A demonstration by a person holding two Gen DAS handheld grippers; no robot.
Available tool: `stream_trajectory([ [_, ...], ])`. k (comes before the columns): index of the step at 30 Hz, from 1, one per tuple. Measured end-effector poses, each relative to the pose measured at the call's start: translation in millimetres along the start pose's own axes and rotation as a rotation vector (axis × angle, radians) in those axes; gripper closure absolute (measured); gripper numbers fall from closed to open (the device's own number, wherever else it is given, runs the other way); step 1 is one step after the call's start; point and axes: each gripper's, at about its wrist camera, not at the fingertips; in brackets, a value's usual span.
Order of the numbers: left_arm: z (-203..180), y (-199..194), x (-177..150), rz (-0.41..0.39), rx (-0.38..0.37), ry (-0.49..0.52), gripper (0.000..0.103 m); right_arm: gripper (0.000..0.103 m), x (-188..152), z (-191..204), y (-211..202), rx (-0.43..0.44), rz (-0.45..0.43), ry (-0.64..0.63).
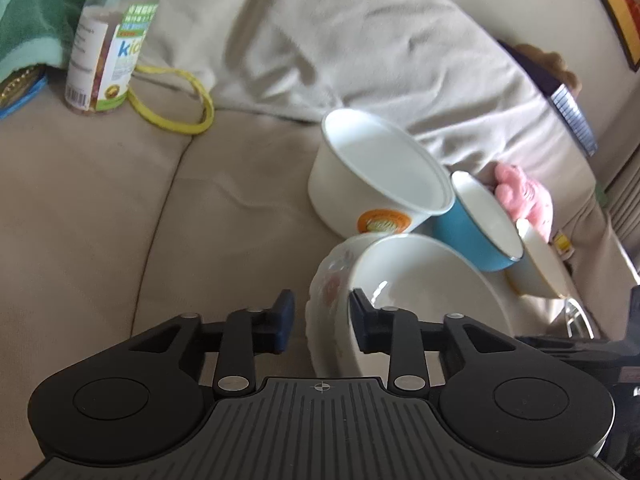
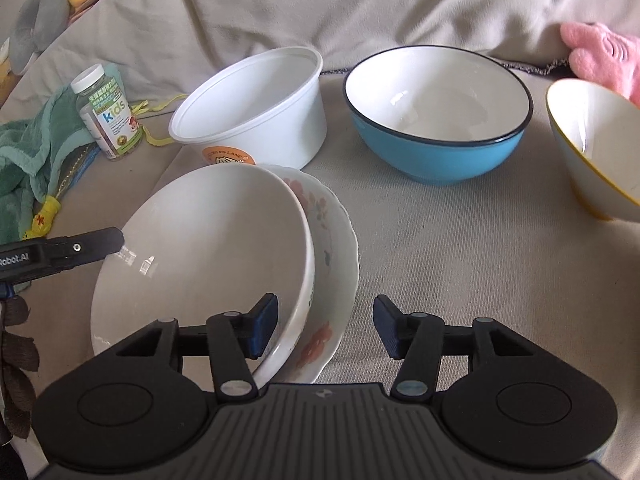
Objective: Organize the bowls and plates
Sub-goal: 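Lower the white bowl onto the floral plate and open both grippers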
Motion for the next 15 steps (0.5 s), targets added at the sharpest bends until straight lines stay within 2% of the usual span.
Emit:
stream_trajectory([
  [1,3,6,-2,0.021,0.003,-0.011,0.062,0.050,0,0,0,-0.005,0.000,-0.004],
  [3,7,16,-4,0.057,-0.013,-0.043,0.060,0.050,1,-1,2,-0.011,0.003,-0.005],
  [6,9,27,-6,0.094,-0.041,-0.083,0.066,0.050,1,-6,6,0.005,0.010,0.021],
  [9,9,42,-9,0.157,-0.050,-0.125,0.066,0.049,2,-11,13,0.044,0.019,0.070],
  [12,9,43,-9,0.169,-0.064,-0.161,0.068,0.048,4,-12,18,0.074,0.012,0.091],
  [14,9,42,-9,0.179,-0.048,-0.202,0.067,0.057,5,-9,19,0.108,0.023,0.072],
  [15,7,42,-8,0.183,-0.036,-0.214,0.067,0.057,6,-7,18,0.101,0.025,0.067],
])
Point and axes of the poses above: each gripper's, at about its wrist camera, not at the fingertips, and y roughly the way its jaws point, z to its left, x to its top, and after that the axes turned 1 degree about x, right-handed
